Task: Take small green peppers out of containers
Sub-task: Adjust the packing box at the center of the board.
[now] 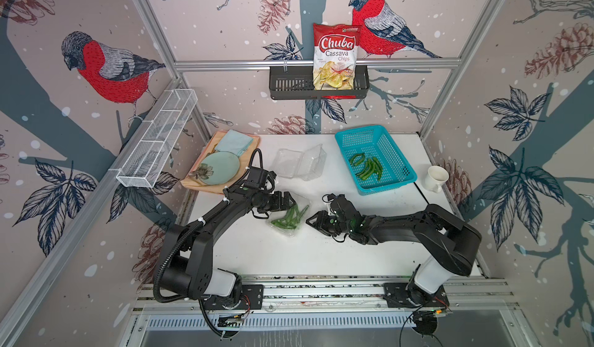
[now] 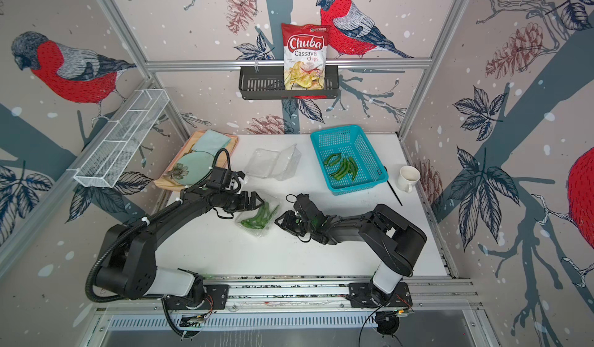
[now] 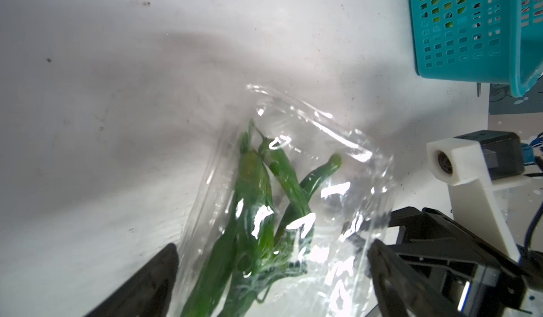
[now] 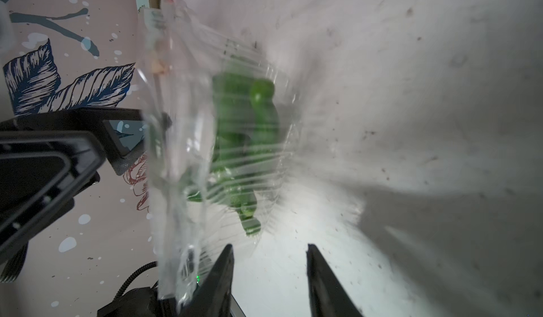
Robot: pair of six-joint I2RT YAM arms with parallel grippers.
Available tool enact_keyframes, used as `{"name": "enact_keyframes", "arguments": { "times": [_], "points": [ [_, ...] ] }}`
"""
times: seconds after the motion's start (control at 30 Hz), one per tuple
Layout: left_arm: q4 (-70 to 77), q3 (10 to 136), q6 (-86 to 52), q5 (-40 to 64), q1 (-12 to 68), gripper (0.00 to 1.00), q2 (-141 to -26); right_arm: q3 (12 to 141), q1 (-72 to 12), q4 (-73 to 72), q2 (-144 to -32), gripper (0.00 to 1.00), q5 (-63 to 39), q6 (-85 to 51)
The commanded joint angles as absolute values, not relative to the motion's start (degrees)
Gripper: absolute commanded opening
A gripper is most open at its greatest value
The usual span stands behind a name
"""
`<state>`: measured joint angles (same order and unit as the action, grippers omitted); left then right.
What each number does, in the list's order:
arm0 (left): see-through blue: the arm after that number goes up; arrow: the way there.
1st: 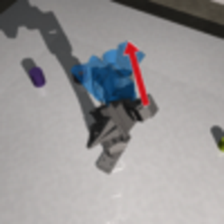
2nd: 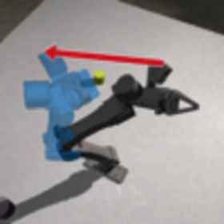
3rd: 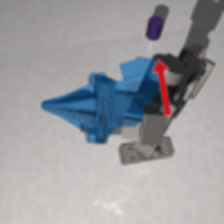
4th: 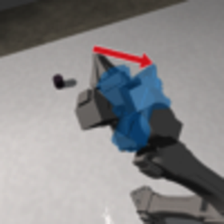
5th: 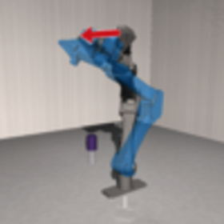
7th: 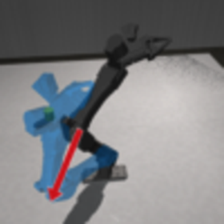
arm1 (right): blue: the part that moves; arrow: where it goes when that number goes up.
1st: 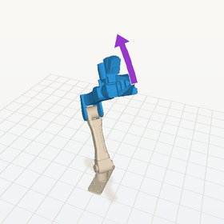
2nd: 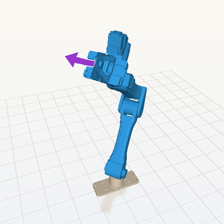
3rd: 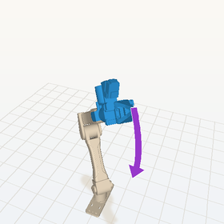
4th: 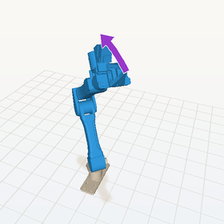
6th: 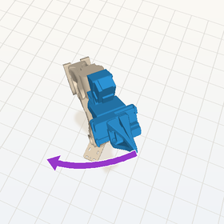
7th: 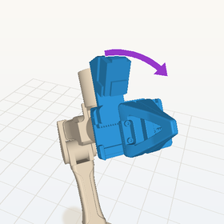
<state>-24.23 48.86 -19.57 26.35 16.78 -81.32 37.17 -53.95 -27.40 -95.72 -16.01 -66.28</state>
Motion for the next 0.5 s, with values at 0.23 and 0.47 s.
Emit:
{"name": "enact_keyframes", "arguments": {
  "times": [0.23, 0.47],
  "points": [
    [-25.19, 48.2, -20.04, 24.91, 16.96, 0.96, -78.45, 37.22, -54.5, -22.69, -93.45, 0.4, -14.53, -66.08],
    [-26.37, 49.61, -18.73, 22.43, 16.94, 0.97, -77.43, 31.87, -49.89, -19.34, -88.58, 0.45, -15.0, -66.25]
  ]
}}
